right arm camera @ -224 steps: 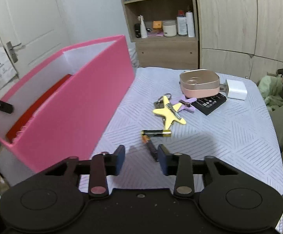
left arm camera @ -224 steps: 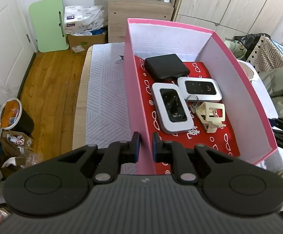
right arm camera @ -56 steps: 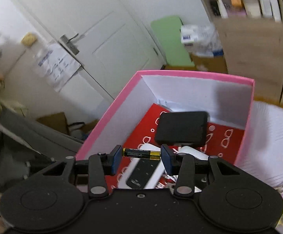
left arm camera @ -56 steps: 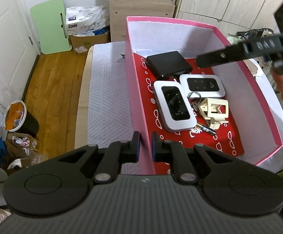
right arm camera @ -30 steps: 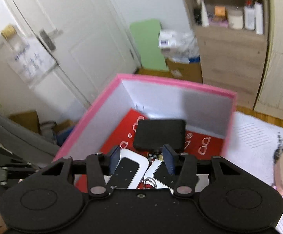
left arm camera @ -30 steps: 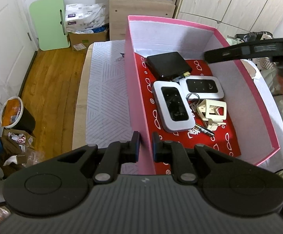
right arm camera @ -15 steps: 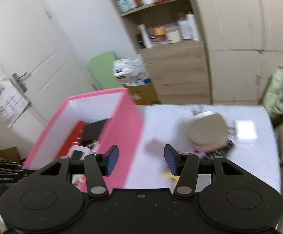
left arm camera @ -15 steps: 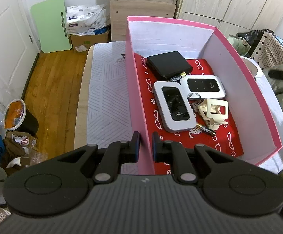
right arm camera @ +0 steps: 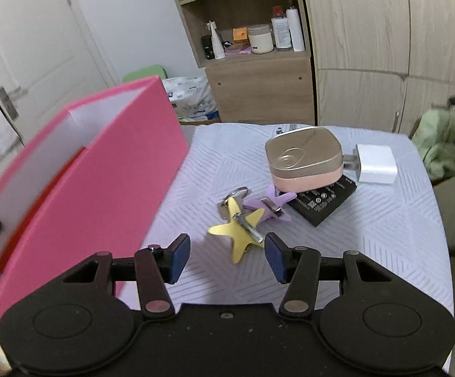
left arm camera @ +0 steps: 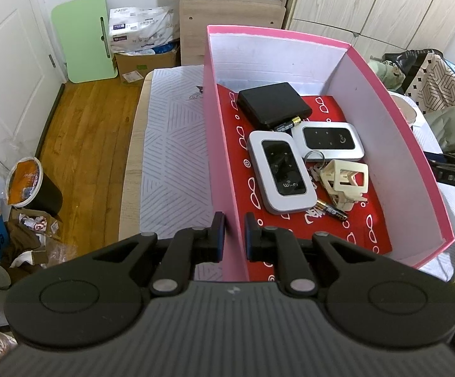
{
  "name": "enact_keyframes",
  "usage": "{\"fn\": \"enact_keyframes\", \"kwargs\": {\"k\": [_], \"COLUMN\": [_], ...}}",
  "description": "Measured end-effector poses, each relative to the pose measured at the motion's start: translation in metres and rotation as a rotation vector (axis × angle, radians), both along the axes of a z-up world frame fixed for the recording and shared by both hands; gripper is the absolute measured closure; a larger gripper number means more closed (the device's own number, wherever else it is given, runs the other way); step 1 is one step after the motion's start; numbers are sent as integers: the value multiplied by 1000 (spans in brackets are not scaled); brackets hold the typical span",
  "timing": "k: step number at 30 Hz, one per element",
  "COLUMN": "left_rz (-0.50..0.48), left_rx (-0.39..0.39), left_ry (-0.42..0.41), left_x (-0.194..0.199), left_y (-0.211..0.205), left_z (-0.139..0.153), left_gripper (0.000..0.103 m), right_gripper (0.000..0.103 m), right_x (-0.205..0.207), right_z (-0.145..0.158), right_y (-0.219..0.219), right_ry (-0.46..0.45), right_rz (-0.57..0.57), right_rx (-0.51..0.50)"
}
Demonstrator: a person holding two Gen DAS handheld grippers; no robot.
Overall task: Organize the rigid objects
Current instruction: 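Return the right gripper to the table and grasp the yellow star keychain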
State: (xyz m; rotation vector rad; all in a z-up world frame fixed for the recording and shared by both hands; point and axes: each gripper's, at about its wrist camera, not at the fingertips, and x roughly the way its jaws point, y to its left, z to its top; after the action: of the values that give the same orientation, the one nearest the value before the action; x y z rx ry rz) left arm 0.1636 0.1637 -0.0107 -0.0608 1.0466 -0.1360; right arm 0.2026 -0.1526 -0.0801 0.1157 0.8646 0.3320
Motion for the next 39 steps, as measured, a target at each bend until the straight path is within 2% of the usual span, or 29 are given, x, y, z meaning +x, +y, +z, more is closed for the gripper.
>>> {"fn": "enact_keyframes", "kwargs": {"k": [11, 12, 14, 23, 26, 32, 36, 39], "left_rz": [-1, -2, -2, -2, -2, 5, 8, 15], "left_rx": [5, 6, 5, 7, 7, -10, -16, -29], "left_ry": [2, 2, 3, 2, 2, -1, -3, -7], "left_x": [0, 0, 0, 0, 0, 1, 1, 1], "left_y": [-1, -1, -1, -1, -1, 1, 2, 3], "left_z": [0, 0, 0, 0, 0, 0, -1, -1], "left_gripper": [91, 91, 91, 91, 91, 91, 91, 91], "right_gripper": [41, 49, 53, 53, 53, 53, 53, 53], "right_x": [16, 15, 12, -3, -12, -34, -44, -47], "right_z": [-22, -22, -21, -11, 0, 40, 69, 84], "right_y": [8, 8, 10, 2, 3, 15, 28, 41], "right_ry": [-46, -49, -56, -36, -52, -158, -225, -243], "right_rz": [-13, -9, 4, -2, 10, 68, 136, 206], "right_rx": [-42, -46, -63, 29, 58, 78, 99, 133]}}
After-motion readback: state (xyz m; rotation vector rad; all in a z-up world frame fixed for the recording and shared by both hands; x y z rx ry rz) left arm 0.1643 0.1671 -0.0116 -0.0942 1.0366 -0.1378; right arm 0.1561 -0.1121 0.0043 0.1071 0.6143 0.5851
